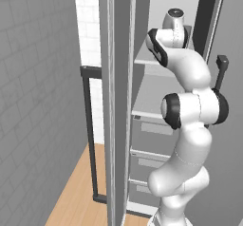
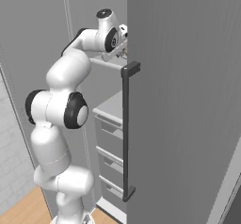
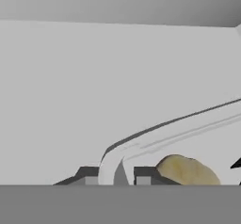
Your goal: Take the meat container that has the chicken drumstick and place it on the second highest rack of the freezer. Then take the vegetable container that has the garlic and eggplant and place it on the highest rack of the freezer.
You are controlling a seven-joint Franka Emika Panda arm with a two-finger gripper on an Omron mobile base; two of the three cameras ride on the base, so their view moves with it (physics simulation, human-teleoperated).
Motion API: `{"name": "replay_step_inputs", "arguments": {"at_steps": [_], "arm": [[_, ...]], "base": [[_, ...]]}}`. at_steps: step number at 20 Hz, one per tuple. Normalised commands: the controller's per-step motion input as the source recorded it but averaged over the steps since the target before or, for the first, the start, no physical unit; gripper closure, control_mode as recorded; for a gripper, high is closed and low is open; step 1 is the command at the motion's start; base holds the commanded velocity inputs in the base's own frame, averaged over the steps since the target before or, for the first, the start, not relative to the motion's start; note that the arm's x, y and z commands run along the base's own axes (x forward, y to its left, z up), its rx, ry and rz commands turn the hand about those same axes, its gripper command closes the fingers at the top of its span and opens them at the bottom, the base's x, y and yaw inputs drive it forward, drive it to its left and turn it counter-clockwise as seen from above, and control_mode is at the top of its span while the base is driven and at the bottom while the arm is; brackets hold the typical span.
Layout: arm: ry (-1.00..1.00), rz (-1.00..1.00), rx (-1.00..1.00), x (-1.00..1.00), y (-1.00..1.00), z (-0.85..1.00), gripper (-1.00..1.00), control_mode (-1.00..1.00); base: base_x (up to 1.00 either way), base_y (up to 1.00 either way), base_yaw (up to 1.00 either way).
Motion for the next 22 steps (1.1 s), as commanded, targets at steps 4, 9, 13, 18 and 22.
{"name": "replay_step_inputs", "arguments": {"at_steps": [4,9,13,18,22], "arm": [[-0.02,0.0,-0.01,0.0,0.03,-0.12,-1.0,-1.0],[-0.05,0.0,-0.06,-0.12,0.03,0.0,-1.0,-1.0],[-0.18,0.0,-0.16,-0.44,0.19,0.07,-1.0,-1.0],[-0.34,0.03,-0.08,-0.71,0.1,0.07,-1.0,-1.0],[-0.14,0.09,0.0,-0.93,0.0,0.07,-1.0,-1.0]], "base": [[0.0,0.0,0.0],[0.0,0.0,0.0],[0.0,0.0,0.0],[0.0,0.0,0.0],[0.0,0.0,0.0]]}}
